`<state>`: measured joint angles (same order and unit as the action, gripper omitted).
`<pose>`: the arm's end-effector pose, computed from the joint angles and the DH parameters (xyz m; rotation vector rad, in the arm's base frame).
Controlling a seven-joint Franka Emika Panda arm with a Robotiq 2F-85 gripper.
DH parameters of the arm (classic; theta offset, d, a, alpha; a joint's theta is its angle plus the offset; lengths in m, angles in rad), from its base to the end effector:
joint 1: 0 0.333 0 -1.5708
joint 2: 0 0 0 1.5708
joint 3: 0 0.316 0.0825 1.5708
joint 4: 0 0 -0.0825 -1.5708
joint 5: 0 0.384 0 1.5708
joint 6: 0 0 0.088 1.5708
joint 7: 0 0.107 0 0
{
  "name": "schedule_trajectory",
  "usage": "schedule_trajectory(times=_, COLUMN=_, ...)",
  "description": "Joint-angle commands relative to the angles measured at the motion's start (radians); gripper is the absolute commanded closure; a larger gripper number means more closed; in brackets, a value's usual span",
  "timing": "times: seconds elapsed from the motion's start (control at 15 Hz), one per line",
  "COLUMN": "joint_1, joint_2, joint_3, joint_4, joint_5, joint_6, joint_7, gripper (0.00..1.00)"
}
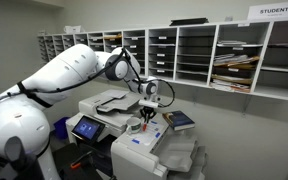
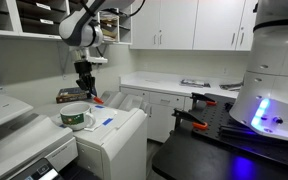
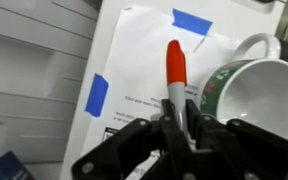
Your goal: Take the marker out of the mug
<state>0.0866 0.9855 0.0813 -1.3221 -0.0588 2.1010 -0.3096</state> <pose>0.7057 0.1051 0.1206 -2.9983 -0.7386 0.3116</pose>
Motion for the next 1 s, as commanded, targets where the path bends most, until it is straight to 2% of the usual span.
schedule_trajectory(times=0.0, joint_1=0.050, joint_2=0.107, joint_3=-0.072, joint_4=0.136, joint_5=-0.047, joint_6=-0.061, joint_7=0.185, gripper=0.95)
schedule_trajectory(times=0.13, joint_1=0.068, joint_2=0.155, joint_3=-0.105, joint_4=0.187, joint_5=-0.060, joint_6=-0.093, joint_7=0.278, gripper=0.95)
schedule_trajectory(times=0.2, joint_1=0.073, joint_2=0.175, joint_3=-0.116, joint_4=0.209, joint_5=-0.063, joint_6=-0.103, joint_7=0.320, gripper=0.59)
schedule_trajectory(times=0.33, joint_1=0.064, joint_2=0.186, joint_3=-0.104, joint_4=0.230, joint_5=-0.059, joint_6=-0.099, joint_7=0.314, gripper=0.51)
schedule_trajectory(times=0.53, joint_1=0.054, joint_2=0.145, joint_3=-0.072, joint_4=0.211, joint_5=-0.048, joint_6=-0.051, joint_7=0.271, gripper=0.27)
schedule_trajectory(times=0.73, joint_1=0.057, joint_2=0.011, joint_3=-0.045, joint_4=0.086, joint_5=-0.052, joint_6=0.031, joint_7=0.225, gripper=0.05)
schedule_trajectory(times=0.8, joint_1=0.061, joint_2=-0.031, joint_3=-0.041, joint_4=0.051, joint_5=-0.059, joint_6=0.045, joint_7=0.213, gripper=0.01)
schedule_trajectory(times=0.93, joint_1=0.061, joint_2=-0.109, joint_3=-0.027, joint_4=-0.007, joint_5=-0.059, joint_6=0.022, joint_7=0.200, gripper=0.00)
